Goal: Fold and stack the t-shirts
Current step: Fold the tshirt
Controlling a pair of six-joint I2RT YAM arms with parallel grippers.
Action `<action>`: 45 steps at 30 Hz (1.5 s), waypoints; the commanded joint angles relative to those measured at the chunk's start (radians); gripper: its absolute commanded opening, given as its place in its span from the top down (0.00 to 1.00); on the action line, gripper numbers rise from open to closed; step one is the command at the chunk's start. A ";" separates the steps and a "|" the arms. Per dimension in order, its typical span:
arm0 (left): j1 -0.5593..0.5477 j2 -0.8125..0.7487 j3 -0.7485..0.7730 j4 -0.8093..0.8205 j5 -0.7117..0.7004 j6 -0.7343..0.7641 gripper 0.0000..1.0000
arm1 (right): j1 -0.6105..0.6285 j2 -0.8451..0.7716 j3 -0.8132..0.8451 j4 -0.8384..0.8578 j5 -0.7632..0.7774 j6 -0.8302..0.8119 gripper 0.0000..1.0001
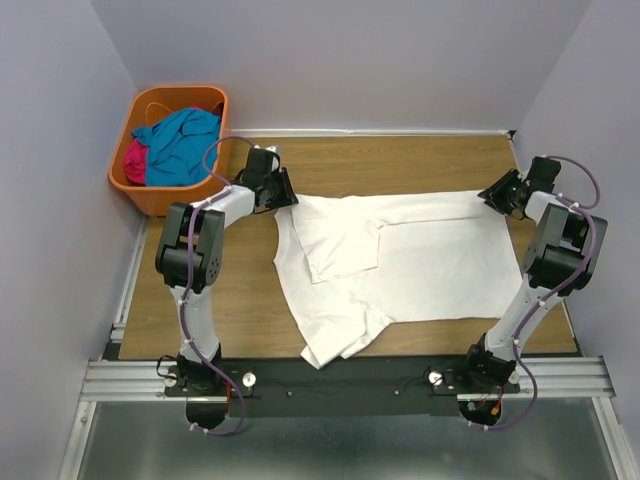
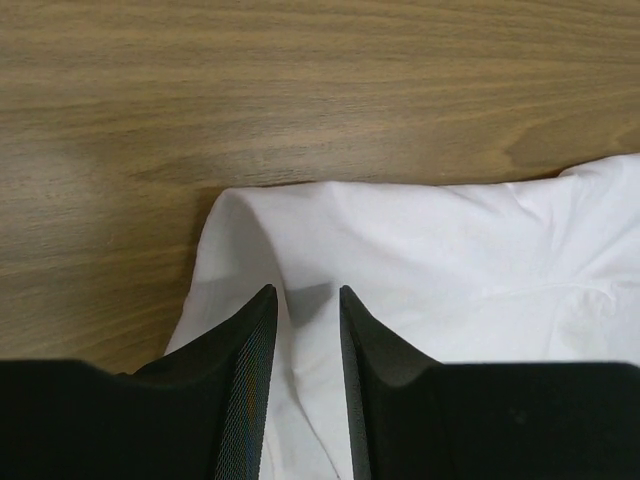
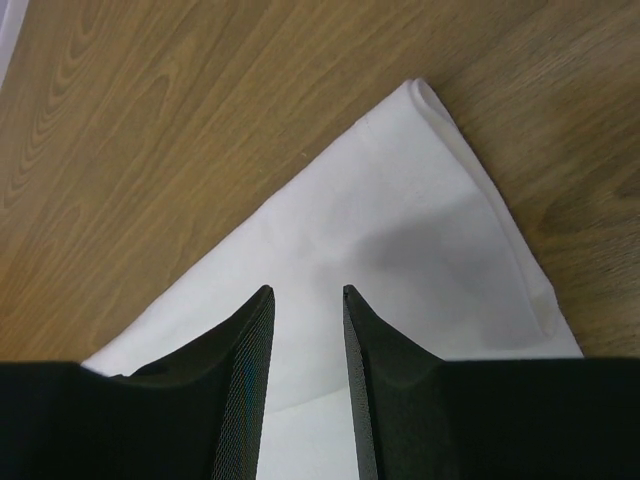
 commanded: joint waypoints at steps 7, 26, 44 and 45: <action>0.020 0.039 0.050 0.023 0.016 -0.009 0.67 | -0.035 0.057 0.045 0.084 -0.079 0.019 0.60; 0.095 0.065 0.058 0.033 -0.029 0.019 1.00 | -0.143 0.190 0.055 0.153 -0.145 0.047 0.60; 0.087 -0.002 0.090 0.013 -0.007 0.072 0.45 | -0.141 -0.026 -0.030 0.119 -0.085 0.077 0.56; 0.084 -0.011 0.089 0.010 -0.009 0.074 0.43 | -0.141 -0.040 -0.043 0.118 -0.070 0.077 0.56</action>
